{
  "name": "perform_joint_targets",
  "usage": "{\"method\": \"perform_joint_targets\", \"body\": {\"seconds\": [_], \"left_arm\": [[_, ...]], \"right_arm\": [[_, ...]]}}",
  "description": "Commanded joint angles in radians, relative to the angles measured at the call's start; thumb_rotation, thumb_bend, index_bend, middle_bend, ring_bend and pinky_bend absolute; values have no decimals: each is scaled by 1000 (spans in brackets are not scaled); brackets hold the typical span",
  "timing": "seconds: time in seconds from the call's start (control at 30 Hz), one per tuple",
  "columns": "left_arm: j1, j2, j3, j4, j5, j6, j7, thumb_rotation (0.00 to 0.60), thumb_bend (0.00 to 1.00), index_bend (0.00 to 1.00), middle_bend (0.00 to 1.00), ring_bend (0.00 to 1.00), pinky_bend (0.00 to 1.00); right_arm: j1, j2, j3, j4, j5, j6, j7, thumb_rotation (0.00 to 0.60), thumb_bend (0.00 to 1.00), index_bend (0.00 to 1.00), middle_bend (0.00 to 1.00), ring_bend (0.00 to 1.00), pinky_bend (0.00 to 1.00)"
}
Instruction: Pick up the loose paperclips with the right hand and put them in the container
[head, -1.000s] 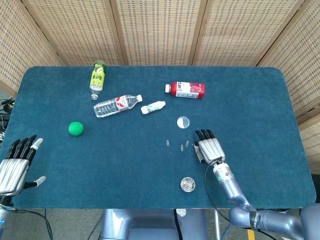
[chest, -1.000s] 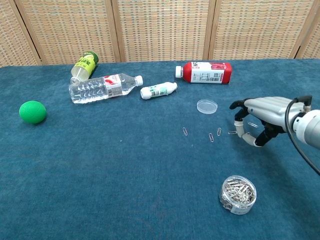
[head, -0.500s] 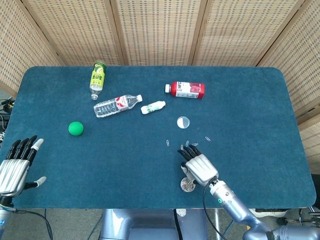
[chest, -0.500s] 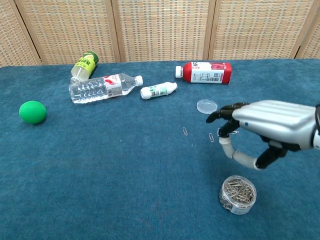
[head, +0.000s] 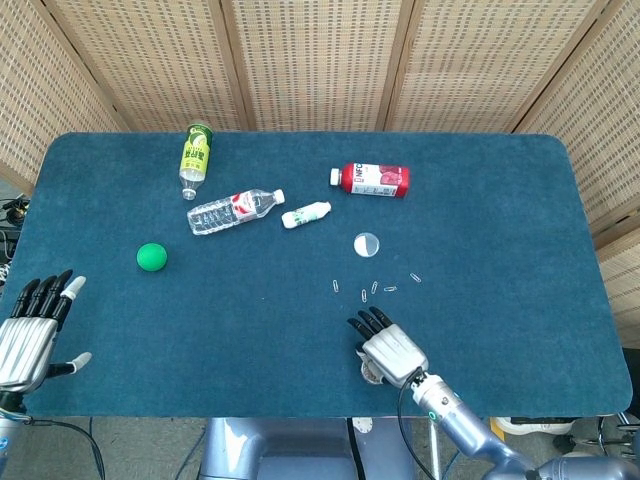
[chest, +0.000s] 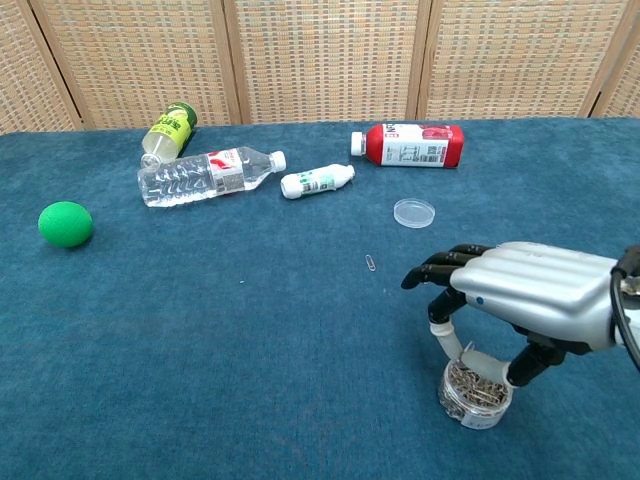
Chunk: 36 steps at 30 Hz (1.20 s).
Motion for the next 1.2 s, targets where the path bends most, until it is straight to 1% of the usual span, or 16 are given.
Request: {"method": "perform_joint_targets", "body": {"seconds": [0.03, 0.27, 0.47, 0.53, 0.6, 0.67, 0.7, 1.03, 1.07, 1.2], "left_arm": [[0, 0, 0, -1, 0, 1, 0, 600, 0, 0, 0, 0, 0], [1, -2, 3, -3, 4, 1, 9, 600, 0, 0, 0, 0, 0], [0, -5, 3, -1, 1, -2, 12, 600, 0, 0, 0, 0, 0], [0, -5, 3, -1, 1, -2, 12, 600, 0, 0, 0, 0, 0], [0, -5, 2, -2, 1, -1, 12, 600, 0, 0, 0, 0, 0], [0, -5, 3, -2, 1, -1, 13, 600, 0, 0, 0, 0, 0], [0, -5, 3, -2, 2, -1, 13, 600, 0, 0, 0, 0, 0], [1, -6, 4, -2, 3, -1, 13, 600, 0, 0, 0, 0, 0], [1, -6, 4, -2, 4, -1, 13, 600, 0, 0, 0, 0, 0], [1, -6, 5, -2, 5, 0, 13, 600, 0, 0, 0, 0, 0]], "right_arm": [[-6, -7, -11, 9, -8, 4, -13, 600, 480, 684, 87, 0, 0], [-18, -17, -17, 29, -23, 14, -20, 600, 480, 684, 87, 0, 0], [-23, -4, -19, 27, -7, 5, -30, 600, 479, 684, 87, 0, 0], [-25, 0, -22, 24, 7, 4, -47, 600, 443, 681, 88, 0, 0], [-27, 1, -23, 18, 18, 7, -70, 600, 316, 637, 89, 0, 0], [-28, 1, -23, 12, 25, 11, -84, 600, 239, 596, 89, 0, 0], [-29, 1, -21, 8, 28, 13, -89, 600, 222, 586, 90, 0, 0], [-34, 17, -12, -22, 34, 30, -101, 600, 214, 567, 89, 0, 0], [-34, 18, -12, -23, 33, 30, -101, 600, 195, 556, 90, 0, 0], [-36, 21, -15, -24, 26, 30, -99, 600, 68, 519, 90, 0, 0]]}}
